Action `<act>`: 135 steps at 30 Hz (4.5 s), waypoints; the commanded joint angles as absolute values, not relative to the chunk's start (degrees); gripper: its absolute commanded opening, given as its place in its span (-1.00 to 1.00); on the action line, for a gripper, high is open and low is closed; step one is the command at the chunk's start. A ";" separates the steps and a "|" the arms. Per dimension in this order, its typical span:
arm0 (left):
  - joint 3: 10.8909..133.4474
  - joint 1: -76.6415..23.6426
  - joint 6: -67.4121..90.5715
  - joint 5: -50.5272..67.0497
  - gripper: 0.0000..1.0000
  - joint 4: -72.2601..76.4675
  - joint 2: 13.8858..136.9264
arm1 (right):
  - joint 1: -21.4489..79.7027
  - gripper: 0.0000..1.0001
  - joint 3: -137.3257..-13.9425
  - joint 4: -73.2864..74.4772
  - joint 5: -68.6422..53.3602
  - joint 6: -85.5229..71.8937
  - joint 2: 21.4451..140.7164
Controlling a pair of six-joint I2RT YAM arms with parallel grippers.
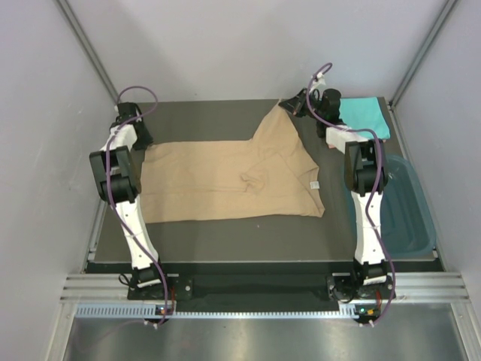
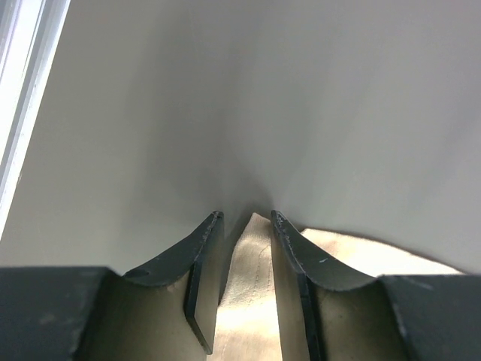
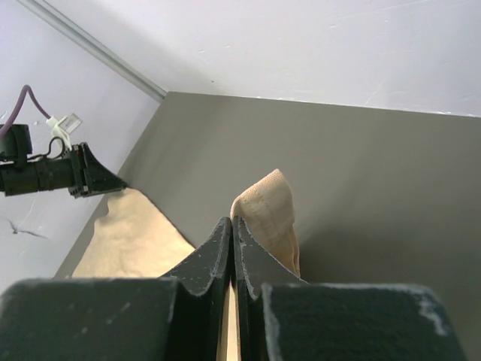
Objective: Fold and stack the t-shirts
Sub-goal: Fold the tshirt
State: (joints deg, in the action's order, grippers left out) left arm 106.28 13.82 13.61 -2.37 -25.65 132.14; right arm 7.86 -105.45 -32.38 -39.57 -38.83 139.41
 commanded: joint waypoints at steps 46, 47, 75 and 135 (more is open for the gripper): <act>108.72 13.62 14.77 -1.14 -0.35 -26.63 134.03 | 8.00 -1.00 -109.34 -33.75 -40.43 -39.02 140.80; 108.89 13.54 14.94 -1.58 -0.36 -26.80 134.29 | 8.00 -1.00 -109.34 -33.75 -40.43 -39.02 140.80; 98.97 13.54 19.07 -1.14 -1.00 -21.45 121.82 | 5.01 -1.00 -91.07 -41.12 -43.67 -33.04 123.14; 75.14 15.73 29.27 -18.00 -0.90 -26.35 105.03 | 9.41 -0.85 -33.92 -26.57 -31.48 -17.84 81.30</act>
State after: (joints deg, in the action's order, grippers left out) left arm 75.16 15.27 28.60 -14.00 -25.21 107.70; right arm 8.80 -33.87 -28.60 -33.61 -19.00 83.61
